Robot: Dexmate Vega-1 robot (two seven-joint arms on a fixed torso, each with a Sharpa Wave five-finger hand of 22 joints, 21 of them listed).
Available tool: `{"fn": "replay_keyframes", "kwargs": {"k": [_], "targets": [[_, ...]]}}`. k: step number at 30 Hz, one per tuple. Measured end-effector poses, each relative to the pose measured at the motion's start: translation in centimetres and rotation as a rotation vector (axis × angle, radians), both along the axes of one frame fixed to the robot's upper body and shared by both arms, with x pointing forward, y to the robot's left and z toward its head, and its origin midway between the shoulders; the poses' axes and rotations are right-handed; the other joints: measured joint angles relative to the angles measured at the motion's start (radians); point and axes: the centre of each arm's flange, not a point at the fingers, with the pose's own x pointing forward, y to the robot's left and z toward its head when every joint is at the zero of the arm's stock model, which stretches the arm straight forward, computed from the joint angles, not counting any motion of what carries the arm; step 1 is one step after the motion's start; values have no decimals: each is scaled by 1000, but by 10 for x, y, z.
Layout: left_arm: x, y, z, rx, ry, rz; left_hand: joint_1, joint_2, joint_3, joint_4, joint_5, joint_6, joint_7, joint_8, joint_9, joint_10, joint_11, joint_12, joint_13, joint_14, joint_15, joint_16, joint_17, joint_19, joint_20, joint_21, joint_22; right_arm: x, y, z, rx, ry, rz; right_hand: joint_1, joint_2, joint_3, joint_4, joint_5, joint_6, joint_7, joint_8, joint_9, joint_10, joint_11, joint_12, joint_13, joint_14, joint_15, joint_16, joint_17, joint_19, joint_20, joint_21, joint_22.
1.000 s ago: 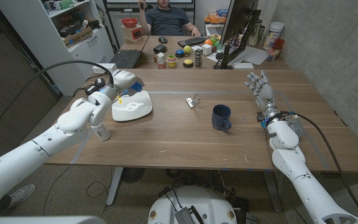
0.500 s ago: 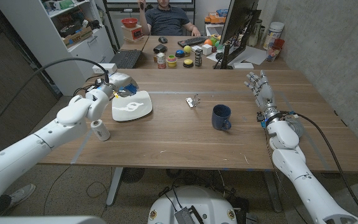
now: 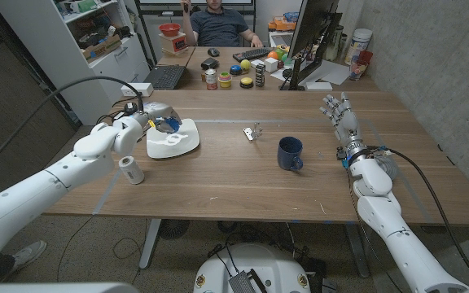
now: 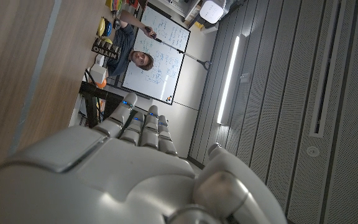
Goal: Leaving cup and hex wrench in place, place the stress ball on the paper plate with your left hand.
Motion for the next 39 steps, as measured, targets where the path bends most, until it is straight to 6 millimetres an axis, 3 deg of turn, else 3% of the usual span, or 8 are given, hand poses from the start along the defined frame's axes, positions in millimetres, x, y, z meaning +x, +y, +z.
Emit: {"fn": "replay_keyframes", "kwargs": {"k": [32,38,39], "targets": [[16,8,-31,70,91,42,6,-6,15,-15,0,5,-5,-16,2,-9,-9,-15,-1,0,0,-11,-1,-5,0,4,1,-10,1,-5,5,-4,-8,0,0,0,0,6,5,5,0,0,0,0,0,0,0,0,0,0,4,4,-11,0],[17,9,-33,80,99,40,13,-13,16,-15,0,-36,36,-36,12,-53,-16,-23,4,-23,-17,-19,1,-44,11,4,2,-11,2,-5,4,-4,-9,0,0,0,0,6,5,5,0,0,0,0,0,0,0,0,0,0,7,0,-15,0],[17,9,-34,83,103,39,11,-18,29,-1,0,-45,45,-38,14,-66,-14,-24,5,-38,-14,-19,3,-53,13,4,2,-11,2,-5,4,-4,-10,0,0,0,0,6,5,5,0,0,0,0,0,0,0,0,0,0,8,0,-15,0]]}}
